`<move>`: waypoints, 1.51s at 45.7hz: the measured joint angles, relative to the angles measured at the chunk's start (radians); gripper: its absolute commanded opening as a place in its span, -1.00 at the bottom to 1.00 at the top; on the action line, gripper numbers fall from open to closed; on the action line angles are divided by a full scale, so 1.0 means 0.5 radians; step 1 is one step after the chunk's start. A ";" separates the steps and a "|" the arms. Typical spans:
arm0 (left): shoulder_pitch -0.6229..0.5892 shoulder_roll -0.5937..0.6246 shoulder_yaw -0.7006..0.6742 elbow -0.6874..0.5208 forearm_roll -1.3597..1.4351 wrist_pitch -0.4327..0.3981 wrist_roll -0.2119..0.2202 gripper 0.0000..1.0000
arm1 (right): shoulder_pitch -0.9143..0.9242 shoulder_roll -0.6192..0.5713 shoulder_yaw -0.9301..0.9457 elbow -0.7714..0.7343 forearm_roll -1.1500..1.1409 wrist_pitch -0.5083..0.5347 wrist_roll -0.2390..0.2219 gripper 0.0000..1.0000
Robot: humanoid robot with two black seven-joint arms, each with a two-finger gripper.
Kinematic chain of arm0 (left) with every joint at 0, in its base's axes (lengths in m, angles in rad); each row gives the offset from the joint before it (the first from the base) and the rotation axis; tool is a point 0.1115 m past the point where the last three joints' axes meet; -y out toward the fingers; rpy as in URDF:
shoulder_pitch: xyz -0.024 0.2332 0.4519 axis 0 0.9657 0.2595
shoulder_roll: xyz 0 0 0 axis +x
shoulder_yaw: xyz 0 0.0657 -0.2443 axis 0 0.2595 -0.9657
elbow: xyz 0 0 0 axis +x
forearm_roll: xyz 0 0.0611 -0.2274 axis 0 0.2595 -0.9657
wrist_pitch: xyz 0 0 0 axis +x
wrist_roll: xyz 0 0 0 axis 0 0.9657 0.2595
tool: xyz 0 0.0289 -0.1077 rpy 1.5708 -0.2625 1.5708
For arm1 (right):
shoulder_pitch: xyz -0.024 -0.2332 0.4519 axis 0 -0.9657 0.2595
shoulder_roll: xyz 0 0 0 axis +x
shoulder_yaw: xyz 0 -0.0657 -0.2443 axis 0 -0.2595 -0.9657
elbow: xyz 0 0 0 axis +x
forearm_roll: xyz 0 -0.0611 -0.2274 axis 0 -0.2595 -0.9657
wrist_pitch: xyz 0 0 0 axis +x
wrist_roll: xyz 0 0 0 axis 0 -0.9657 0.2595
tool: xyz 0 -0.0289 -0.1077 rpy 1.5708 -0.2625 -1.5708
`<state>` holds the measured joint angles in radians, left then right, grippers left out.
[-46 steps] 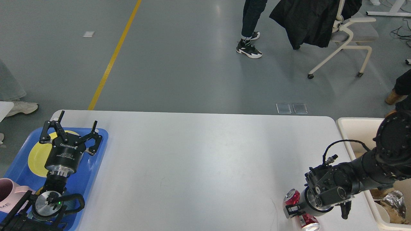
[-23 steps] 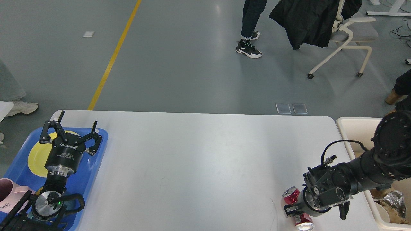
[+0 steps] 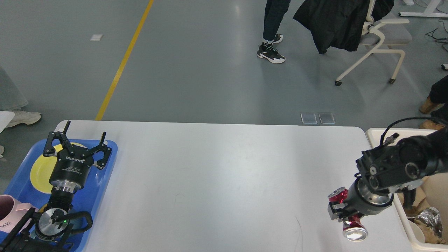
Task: Tidy desktop
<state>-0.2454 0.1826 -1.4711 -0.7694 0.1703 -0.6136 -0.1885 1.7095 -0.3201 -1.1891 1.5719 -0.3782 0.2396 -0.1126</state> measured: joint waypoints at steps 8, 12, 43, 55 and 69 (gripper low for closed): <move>0.000 0.000 0.000 0.000 0.000 0.000 0.000 0.93 | 0.670 -0.023 -0.309 0.266 0.225 0.290 0.092 -1.00; 0.000 0.000 0.000 0.000 0.000 0.000 0.000 0.93 | 0.895 0.001 -0.458 0.296 0.251 0.480 0.238 -1.00; 0.003 0.001 0.000 0.000 0.000 0.000 -0.004 0.93 | 0.099 -0.630 -0.710 -0.663 0.273 -0.076 0.374 -1.00; 0.002 0.001 0.000 0.001 0.000 0.000 -0.004 0.93 | -1.314 -0.527 -0.037 -1.918 0.375 -0.421 0.296 -1.00; 0.001 0.003 0.000 0.001 0.000 0.000 -0.004 0.93 | -2.265 -0.170 0.319 -3.016 0.440 -0.452 0.159 -1.00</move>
<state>-0.2448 0.1840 -1.4711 -0.7689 0.1703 -0.6137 -0.1903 0.5768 -0.4049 -1.0298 0.0639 -0.1579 0.0138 -0.0332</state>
